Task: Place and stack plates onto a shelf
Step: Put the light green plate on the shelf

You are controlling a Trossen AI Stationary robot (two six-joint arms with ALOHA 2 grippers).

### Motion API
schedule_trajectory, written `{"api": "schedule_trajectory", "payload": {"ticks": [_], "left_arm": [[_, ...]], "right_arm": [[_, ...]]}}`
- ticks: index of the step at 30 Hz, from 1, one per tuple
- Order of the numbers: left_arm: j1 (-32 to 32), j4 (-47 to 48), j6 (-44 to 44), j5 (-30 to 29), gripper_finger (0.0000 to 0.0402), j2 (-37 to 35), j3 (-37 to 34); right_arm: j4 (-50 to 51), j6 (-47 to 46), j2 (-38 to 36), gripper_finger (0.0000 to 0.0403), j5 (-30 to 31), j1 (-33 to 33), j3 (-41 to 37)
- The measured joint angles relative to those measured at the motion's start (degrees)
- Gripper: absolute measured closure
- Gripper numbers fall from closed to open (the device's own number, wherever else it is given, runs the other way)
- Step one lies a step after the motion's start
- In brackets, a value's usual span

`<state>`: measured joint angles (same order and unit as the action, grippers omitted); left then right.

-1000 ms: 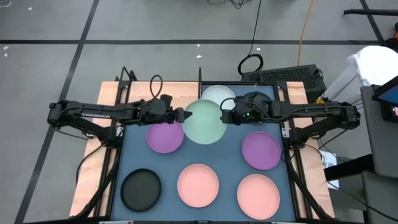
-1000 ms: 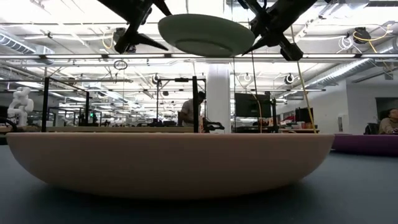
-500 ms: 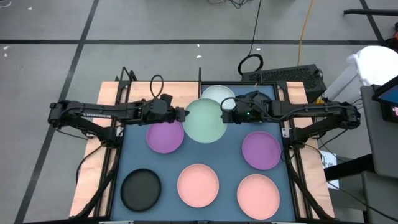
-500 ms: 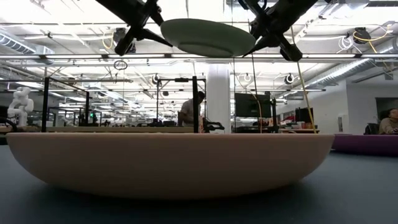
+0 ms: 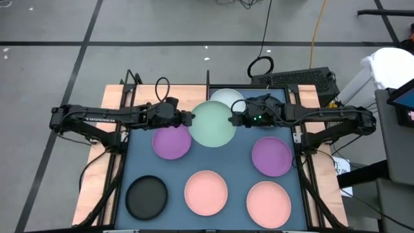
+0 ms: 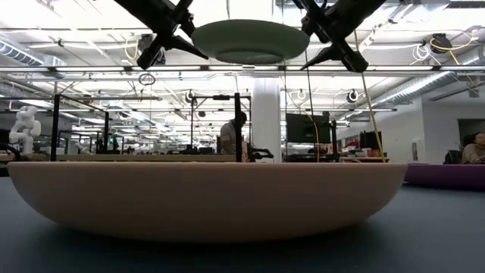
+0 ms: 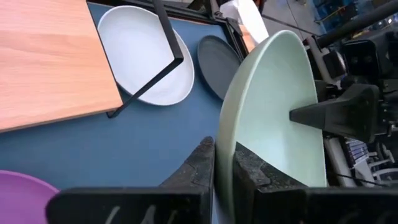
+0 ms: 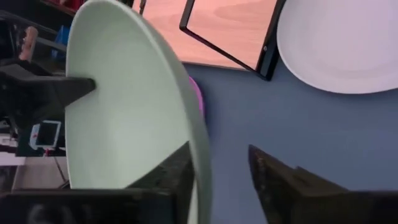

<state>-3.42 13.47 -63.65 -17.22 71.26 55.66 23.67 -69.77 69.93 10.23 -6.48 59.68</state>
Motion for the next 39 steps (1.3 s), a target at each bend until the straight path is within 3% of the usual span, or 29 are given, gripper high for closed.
{"api": "schedule_trajectory", "payload": {"ticks": [6,11,20,28,39], "left_arm": [[-1.03,-0.22,-1.28,0.78,0.0377,-3.52,0.07],[-4.17,0.94,1.74,1.32,0.0378,-7.53,0.11],[-12.14,2.08,7.93,6.36,0.0378,-11.35,0.11],[-15.34,2.12,9.27,10.97,0.038,-11.45,0.15],[-19.9,7.21,11.81,10.76,0.038,-12.72,0.28]], "right_arm": [[-1.45,-0.15,-2.79,0.0191,0.02,-1.89,0.0],[-4.8,2.43,-4.43,0.0167,-0.08,-3.77,0.0],[-10.44,4.59,-4.63,0.0165,0.51,-4.51,0.02],[-13.35,4.34,-4.62,0.0165,1.05,-4.51,-0.18],[-14.88,4.27,-4.56,0.0165,0.39,-4.53,-0.17]]}}
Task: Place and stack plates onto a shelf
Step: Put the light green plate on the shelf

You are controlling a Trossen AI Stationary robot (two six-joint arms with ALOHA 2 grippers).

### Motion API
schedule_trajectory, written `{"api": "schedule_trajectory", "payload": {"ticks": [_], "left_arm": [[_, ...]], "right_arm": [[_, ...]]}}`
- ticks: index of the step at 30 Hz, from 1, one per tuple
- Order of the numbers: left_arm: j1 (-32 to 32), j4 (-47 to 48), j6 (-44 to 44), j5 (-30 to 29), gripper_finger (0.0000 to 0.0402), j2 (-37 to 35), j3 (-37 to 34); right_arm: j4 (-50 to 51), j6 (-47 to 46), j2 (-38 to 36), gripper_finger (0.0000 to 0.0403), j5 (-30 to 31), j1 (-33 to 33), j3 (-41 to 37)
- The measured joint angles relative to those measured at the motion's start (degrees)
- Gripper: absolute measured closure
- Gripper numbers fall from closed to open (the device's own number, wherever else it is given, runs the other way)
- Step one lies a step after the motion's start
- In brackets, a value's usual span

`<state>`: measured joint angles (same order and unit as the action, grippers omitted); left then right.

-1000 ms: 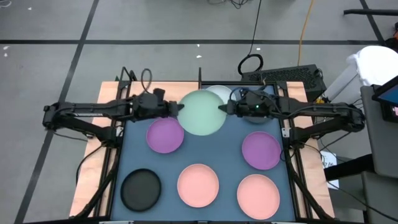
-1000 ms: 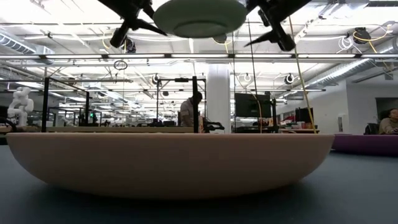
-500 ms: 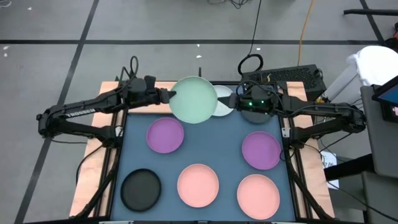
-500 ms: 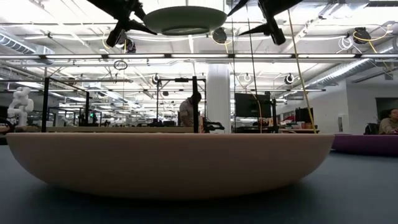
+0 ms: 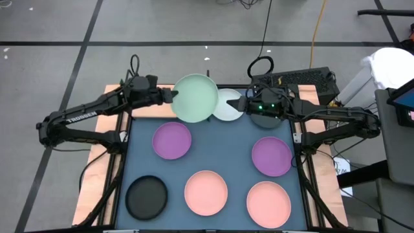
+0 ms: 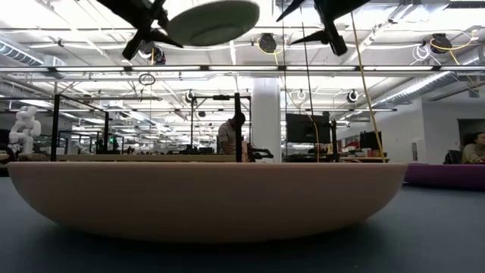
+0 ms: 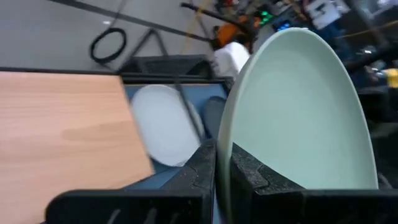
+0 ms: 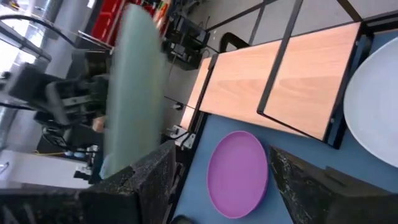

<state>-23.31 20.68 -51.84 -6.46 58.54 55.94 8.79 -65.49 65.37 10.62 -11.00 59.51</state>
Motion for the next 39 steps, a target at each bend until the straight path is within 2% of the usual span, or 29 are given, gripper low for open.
{"api": "schedule_trajectory", "payload": {"ticks": [5,12,18,28,33,39], "left_arm": [[-3.08,6.84,-0.26,-0.19,0.038,0.07,-0.07],[-6.01,14.19,2.87,-3.59,0.0379,0.11,-0.07],[-9.25,20.61,4.18,-5.33,0.0378,0.11,-0.11],[-15.6,24.58,8.68,-5.62,0.0378,0.33,-0.13],[-18.65,26.19,11.42,-5.66,0.0378,0.33,-0.44],[-21.21,27.25,7.84,-5.66,0.0378,0.33,-4.48]], "right_arm": [[-0.12,0.34,0.01,0.0165,-0.14,0.02,0.0],[0.48,1.29,-0.01,0.0165,-0.48,0.02,0.0],[1.36,1.27,-0.01,0.0165,-2.72,0.04,0.02],[3.43,0.66,-0.01,0.0165,-3.04,0.04,0.06],[3.62,0.66,-0.01,0.0165,-0.09,0.07,0.07],[3.62,0.83,-0.01,0.0165,0.95,-1.46,0.07]]}}
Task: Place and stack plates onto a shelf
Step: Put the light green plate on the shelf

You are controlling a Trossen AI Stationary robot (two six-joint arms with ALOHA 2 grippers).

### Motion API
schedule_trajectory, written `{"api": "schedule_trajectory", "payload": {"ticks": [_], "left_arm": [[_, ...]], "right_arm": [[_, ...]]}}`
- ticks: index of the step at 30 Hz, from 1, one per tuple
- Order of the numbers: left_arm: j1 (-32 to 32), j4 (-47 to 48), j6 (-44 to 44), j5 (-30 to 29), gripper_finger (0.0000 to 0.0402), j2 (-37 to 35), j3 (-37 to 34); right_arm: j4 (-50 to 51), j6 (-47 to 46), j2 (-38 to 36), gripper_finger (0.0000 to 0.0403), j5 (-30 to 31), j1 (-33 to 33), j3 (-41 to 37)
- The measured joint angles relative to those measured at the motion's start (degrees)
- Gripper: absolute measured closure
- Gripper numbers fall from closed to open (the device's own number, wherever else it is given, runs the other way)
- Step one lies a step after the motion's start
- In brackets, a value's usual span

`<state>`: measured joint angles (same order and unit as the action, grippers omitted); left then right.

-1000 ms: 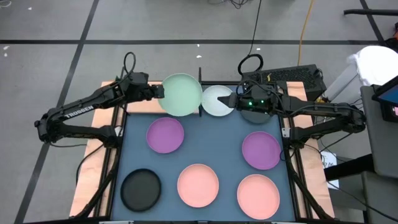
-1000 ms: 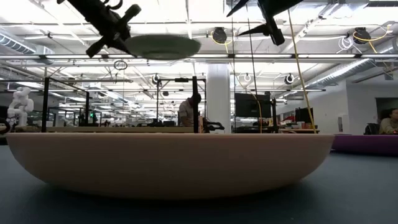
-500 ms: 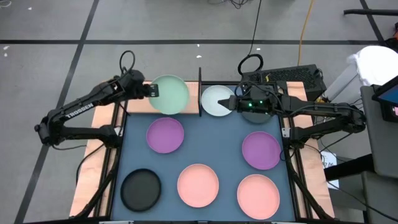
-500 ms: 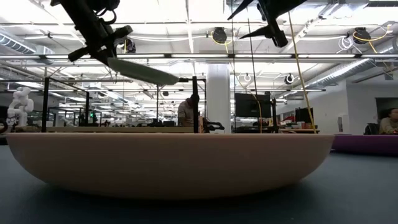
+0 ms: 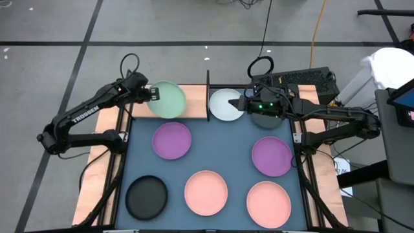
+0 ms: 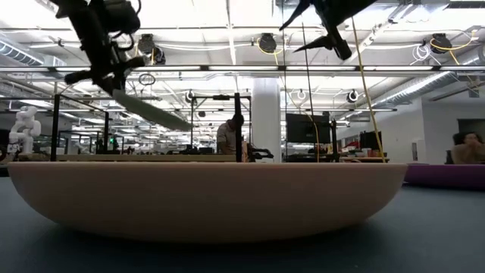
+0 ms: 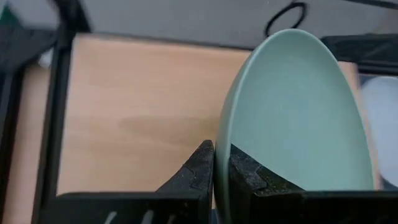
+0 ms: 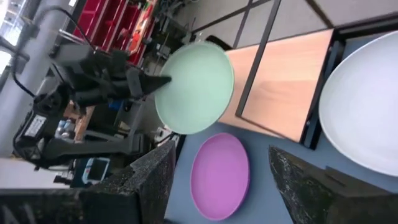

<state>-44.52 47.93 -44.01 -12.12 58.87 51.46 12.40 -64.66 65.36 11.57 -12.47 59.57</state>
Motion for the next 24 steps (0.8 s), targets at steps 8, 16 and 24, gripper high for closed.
{"api": "schedule_trajectory", "payload": {"ticks": [8,16,24], "left_arm": [[-0.08,-1.85,-5.95,-1.27,0.0378,0.0,-4.86],[0.31,-1.57,-14.24,-4.46,0.0378,0.0,-6.65],[8.51,-1.57,-27.21,-12.98,0.0378,-3.39,-6.71]], "right_arm": [[-0.07,0.02,0.0,0.0165,-1.29,-1.52,0.0],[1.17,0.0,0.0,0.0165,-1.33,-2.64,0.0],[2.87,0.01,0.0,0.0165,-1.36,-2.91,0.0]]}}
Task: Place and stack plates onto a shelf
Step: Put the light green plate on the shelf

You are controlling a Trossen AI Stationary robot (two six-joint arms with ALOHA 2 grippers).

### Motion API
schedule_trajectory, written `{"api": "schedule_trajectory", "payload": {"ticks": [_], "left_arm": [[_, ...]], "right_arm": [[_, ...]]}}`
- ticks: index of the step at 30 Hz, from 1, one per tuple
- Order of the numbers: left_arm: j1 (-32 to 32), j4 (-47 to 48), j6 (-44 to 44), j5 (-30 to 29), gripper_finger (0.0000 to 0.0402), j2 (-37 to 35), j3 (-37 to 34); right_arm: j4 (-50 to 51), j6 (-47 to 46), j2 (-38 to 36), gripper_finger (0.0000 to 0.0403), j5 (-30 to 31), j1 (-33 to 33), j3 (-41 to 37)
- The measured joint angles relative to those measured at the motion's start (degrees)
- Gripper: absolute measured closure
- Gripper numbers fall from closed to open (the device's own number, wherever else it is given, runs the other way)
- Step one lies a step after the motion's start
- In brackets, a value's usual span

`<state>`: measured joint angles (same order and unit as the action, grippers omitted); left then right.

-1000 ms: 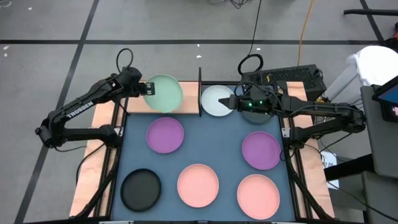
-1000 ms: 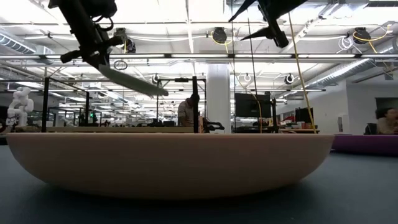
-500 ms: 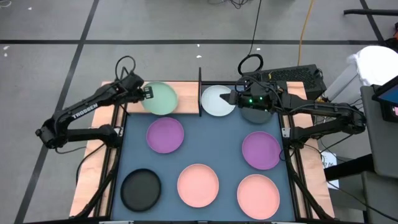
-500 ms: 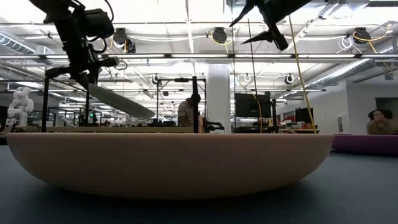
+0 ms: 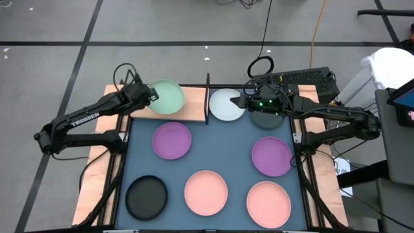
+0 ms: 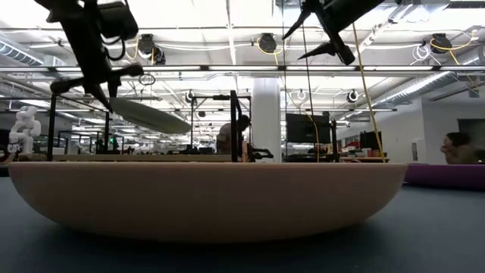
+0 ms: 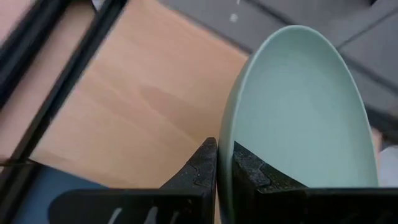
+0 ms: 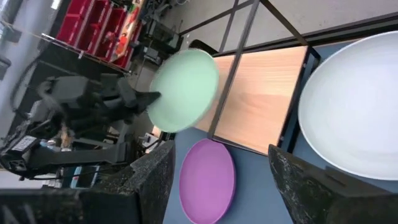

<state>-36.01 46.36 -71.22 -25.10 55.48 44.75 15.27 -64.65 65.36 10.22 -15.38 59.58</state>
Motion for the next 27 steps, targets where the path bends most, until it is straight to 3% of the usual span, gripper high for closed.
{"api": "schedule_trajectory", "payload": {"ticks": [8,13,19,27], "left_arm": [[7.28,-0.02,-8.24,-2.49,0.0378,-5.73,0.0],[19.12,0.41,-25.07,-10.3,0.0378,-5.95,0.0],[32.29,4.89,-54.13,-20.7,0.0378,0.72,-1.48],[32.04,3.72,-55.8,-23.66,0.0378,7.06,-1.92]], "right_arm": [[0.08,0.01,0.0,0.0165,0.22,-0.43,0.02],[0.06,0.01,0.0,0.0165,0.2,-1.91,0.02],[-0.44,0.78,0.0,0.0165,0.19,-2.95,0.02],[-0.42,0.86,0.0,0.0165,-1.6,-2.93,0.02]]}}
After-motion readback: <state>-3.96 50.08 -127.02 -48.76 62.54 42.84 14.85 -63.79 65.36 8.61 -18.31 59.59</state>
